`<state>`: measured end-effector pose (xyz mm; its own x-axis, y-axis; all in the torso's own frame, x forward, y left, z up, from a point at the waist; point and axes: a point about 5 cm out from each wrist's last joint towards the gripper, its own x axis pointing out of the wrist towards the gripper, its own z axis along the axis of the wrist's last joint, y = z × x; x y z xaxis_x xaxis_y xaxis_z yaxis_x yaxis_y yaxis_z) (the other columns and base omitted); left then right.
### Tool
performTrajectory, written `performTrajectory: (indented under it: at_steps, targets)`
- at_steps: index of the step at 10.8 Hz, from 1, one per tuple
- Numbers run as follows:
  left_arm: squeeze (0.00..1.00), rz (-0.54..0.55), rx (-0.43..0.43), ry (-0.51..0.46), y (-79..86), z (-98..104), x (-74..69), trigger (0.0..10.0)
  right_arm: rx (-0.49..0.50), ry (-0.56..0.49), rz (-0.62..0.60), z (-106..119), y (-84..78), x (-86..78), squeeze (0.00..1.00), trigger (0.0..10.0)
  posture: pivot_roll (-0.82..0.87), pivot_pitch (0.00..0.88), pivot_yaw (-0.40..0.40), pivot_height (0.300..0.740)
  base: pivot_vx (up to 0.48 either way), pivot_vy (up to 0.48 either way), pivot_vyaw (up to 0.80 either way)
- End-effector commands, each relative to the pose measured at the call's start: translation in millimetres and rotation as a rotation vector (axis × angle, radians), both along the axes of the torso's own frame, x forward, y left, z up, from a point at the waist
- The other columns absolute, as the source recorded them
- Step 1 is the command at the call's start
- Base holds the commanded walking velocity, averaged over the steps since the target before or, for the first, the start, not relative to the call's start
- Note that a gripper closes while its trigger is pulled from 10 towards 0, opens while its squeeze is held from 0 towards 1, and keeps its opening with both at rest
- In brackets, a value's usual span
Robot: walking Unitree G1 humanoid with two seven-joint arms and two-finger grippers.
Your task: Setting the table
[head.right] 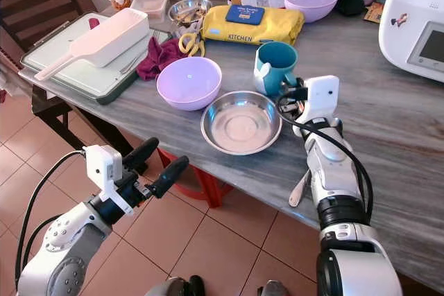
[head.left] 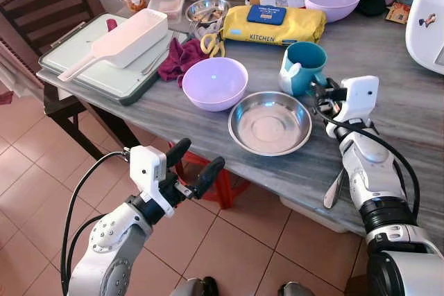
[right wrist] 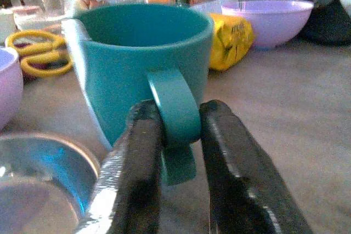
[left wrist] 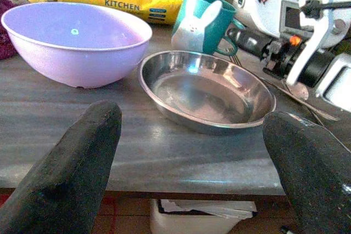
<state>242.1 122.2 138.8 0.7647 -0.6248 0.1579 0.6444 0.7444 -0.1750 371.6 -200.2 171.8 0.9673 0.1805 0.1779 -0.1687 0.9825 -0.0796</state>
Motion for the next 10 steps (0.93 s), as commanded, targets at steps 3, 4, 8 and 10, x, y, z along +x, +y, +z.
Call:
performTrajectory:
  at_steps: [3,4,8,10]
  targets:
    - [0.0,-0.005,0.025,0.007,2.2,-2.7,-3.6,10.0,-0.004,-0.012,0.014,2.5,2.4,1.4,1.0,10.0,0.0,0.172,0.134,0.74,0.0,0.0,0.0]
    - [0.0,-0.002,0.029,0.008,2.8,-3.5,-3.0,10.0,-0.004,-0.024,0.017,5.3,3.8,1.8,1.0,10.0,0.0,0.169,0.134,0.74,0.0,0.0,0.0]
    - [0.0,0.013,0.034,-0.004,1.9,-4.2,2.0,10.0,0.002,-0.133,-0.032,34.4,-2.0,-0.4,1.0,10.0,-0.02,0.154,0.123,0.74,0.0,0.0,0.0]
    - [0.0,0.013,0.028,-0.018,0.1,-1.6,5.9,10.0,0.018,-0.193,-0.134,48.2,-14.5,-17.9,1.0,10.0,-0.03,0.143,0.117,0.74,0.0,0.0,0.0]
